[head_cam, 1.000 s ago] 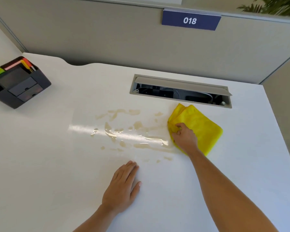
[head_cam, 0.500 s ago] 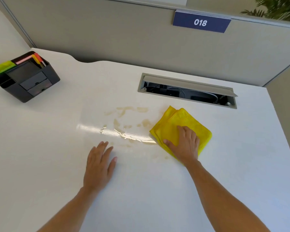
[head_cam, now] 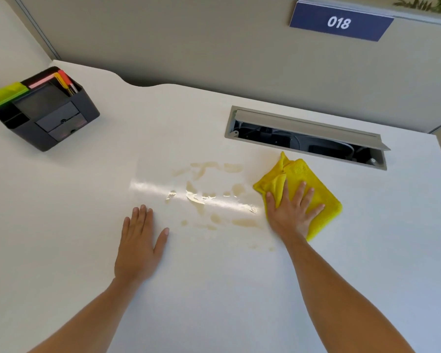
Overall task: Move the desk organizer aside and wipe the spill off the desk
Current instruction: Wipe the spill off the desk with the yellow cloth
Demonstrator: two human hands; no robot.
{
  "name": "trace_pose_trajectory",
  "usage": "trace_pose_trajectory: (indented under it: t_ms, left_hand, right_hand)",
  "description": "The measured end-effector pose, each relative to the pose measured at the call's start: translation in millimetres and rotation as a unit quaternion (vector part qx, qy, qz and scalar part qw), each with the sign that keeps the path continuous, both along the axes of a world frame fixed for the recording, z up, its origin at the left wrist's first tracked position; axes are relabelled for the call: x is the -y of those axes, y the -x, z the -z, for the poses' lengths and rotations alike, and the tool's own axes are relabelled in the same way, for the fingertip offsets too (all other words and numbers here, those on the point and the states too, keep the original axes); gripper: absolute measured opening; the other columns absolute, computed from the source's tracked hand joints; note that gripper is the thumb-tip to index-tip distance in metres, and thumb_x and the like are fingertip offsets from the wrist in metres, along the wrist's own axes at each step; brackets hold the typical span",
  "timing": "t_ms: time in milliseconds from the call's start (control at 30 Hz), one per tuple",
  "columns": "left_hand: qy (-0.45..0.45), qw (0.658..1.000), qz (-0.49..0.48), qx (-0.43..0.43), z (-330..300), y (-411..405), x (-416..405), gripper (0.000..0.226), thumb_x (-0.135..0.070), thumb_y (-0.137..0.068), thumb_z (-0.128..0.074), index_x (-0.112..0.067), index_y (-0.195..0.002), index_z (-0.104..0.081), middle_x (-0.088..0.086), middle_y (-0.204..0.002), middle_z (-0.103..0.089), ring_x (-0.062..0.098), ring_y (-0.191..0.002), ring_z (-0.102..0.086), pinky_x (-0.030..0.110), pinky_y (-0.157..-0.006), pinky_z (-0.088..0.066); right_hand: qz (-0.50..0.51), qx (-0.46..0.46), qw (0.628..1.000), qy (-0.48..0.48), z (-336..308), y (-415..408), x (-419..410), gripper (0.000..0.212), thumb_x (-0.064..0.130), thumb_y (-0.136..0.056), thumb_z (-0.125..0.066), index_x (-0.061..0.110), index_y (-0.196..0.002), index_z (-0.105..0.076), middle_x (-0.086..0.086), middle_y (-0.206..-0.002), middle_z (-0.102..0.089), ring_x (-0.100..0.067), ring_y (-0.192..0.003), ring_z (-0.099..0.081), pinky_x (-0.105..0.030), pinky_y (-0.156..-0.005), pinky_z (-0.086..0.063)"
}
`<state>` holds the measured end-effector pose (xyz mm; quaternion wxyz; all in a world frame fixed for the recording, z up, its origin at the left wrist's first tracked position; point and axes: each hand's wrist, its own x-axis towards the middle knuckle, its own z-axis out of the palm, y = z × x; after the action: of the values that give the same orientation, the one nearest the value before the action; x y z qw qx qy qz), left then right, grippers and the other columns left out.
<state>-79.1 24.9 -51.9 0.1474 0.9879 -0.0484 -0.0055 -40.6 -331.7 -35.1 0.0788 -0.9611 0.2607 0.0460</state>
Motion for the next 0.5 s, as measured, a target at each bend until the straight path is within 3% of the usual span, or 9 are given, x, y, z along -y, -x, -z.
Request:
trace_pose_trajectory:
  t_ms: [167, 367, 500]
  left_hand:
    - [0.005, 1.000, -0.011, -0.001, -2, -6, -1, 0.072, -0.051, -0.095, -0.025, -0.003, -0.149, -0.029, 0.012, -0.159, -0.025, 0.023, -0.149, -0.015, 0.041, -0.122, -0.007]
    - [0.009, 1.000, -0.010, 0.001, -1, -14, -1, 0.071, -0.049, -0.095, -0.027, -0.002, -0.148, -0.030, 0.013, -0.158, -0.027, 0.025, -0.149, -0.016, 0.043, -0.122, -0.008]
    - [0.005, 1.000, -0.011, -0.003, -1, -13, -1, 0.073, -0.051, -0.094, -0.026, -0.003, -0.148, -0.030, 0.013, -0.159, -0.025, 0.025, -0.149, -0.016, 0.042, -0.122, -0.007]
  right_hand:
    - [-0.026, 0.002, 1.000, 0.000, 1, -19, -26, 0.070, 0.063, -0.096, -0.019, 0.028, -0.155, -0.014, -0.017, -0.163, -0.004, -0.039, -0.149, 0.006, -0.070, -0.112, 0.003]
    - [-0.184, -0.004, 0.983, 0.009, 4, -8, -104, 0.068, 0.064, -0.094, -0.017, 0.031, -0.154, -0.015, -0.016, -0.163, -0.007, -0.039, -0.149, 0.004, -0.069, -0.112, 0.008]
    - [-0.281, 0.005, 0.960, 0.009, 7, 4, -110, 0.066, 0.063, -0.095, -0.017, 0.033, -0.153, -0.020, -0.013, -0.163, -0.012, -0.037, -0.150, -0.002, -0.068, -0.114, 0.002]
